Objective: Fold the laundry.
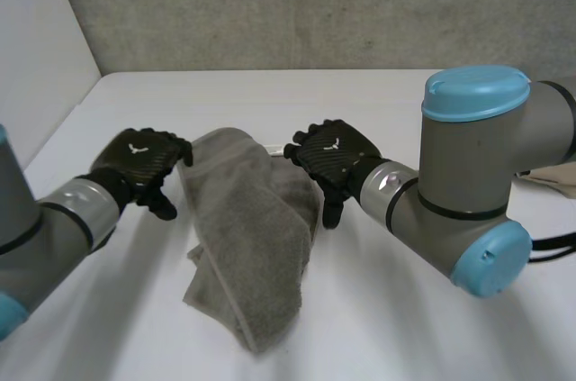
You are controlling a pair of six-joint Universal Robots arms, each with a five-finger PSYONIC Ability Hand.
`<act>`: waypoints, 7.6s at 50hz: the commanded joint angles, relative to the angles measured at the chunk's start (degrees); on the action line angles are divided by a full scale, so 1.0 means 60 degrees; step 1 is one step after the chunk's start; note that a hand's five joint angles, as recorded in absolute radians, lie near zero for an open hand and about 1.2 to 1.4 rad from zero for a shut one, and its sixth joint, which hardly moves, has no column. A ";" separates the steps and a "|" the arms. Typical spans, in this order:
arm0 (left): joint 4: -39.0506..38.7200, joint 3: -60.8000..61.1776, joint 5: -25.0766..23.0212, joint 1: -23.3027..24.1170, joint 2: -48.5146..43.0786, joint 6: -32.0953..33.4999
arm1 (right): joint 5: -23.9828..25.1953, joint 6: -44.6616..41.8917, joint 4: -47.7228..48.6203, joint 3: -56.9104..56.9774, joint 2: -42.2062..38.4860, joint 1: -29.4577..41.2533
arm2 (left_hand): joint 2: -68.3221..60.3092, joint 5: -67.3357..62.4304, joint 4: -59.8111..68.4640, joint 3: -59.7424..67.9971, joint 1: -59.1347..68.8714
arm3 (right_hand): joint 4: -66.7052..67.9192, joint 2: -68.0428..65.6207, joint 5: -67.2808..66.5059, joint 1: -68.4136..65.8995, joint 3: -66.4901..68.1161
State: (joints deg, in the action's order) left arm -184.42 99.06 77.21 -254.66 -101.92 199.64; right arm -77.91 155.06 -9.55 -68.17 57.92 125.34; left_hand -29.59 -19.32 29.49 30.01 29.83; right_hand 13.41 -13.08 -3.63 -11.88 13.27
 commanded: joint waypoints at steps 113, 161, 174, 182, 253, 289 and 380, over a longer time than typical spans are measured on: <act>-0.1460 -0.2448 -0.0036 0.1853 -0.3257 0.1429 | -0.0154 0.5490 0.0404 -0.1764 -0.0615 -0.4572 | 0.1238 0.1193 -0.1223 -0.1308 -0.1279 | 0.5098 -0.5152 -0.5060 -0.5353 0.5121; -0.2573 -0.4161 0.2131 0.2702 -0.5527 -0.3888 | 0.0373 0.4626 -0.0020 -0.0532 0.4672 -0.2227 | 0.1631 0.1586 -0.1615 -0.1701 -0.1671 | 1.1099 -1.1153 -1.1061 -1.1353 1.1122; -0.3540 -0.5334 0.2689 0.3025 -0.6597 -0.3947 | 0.0329 0.4684 -0.0459 -0.0957 0.5259 -0.2256 | -0.5147 -0.5192 0.5163 0.5077 0.5107 | 1.1099 -1.1153 -1.1061 -1.1353 1.1122; -0.3614 -0.5100 0.2936 0.2864 -0.6116 -0.3918 | 0.0343 0.4597 -0.0357 -0.1148 0.5156 -0.2388 | -0.8402 -0.8447 0.8418 0.8332 0.8362 | 1.1099 -1.1153 -1.1061 -1.1353 1.1122; -0.5065 0.0541 0.2058 0.1721 -0.0461 -0.0051 | -0.1048 -0.2166 0.1210 -0.1015 0.0512 -0.1495 | -0.8402 -0.8447 0.8418 0.8332 0.8362 | -0.0568 0.0514 0.0606 0.0313 -0.0545; -0.4478 -0.0119 0.2058 0.1692 0.0126 -0.0051 | 0.1823 0.5138 0.0566 -0.6421 0.2886 -0.5875 | -0.8402 -0.8447 0.8418 0.8332 0.8362 | 0.1632 -0.1687 -0.1595 -0.1887 0.1655; -0.5372 -0.2422 0.1942 0.0344 -0.1734 0.1429 | -0.0654 -0.3782 0.7334 -0.0691 0.0615 -0.2769 | -0.8402 -0.8447 0.8418 0.8332 0.8362 | 1.1099 -1.1153 -1.1061 -1.1353 1.1122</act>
State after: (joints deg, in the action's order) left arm -218.40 70.78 89.36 -251.03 -114.79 208.28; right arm -85.05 132.43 35.79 -61.55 60.33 109.16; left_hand -68.64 -55.74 68.89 68.37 65.47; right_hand 68.24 -66.96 -57.10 -56.72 67.87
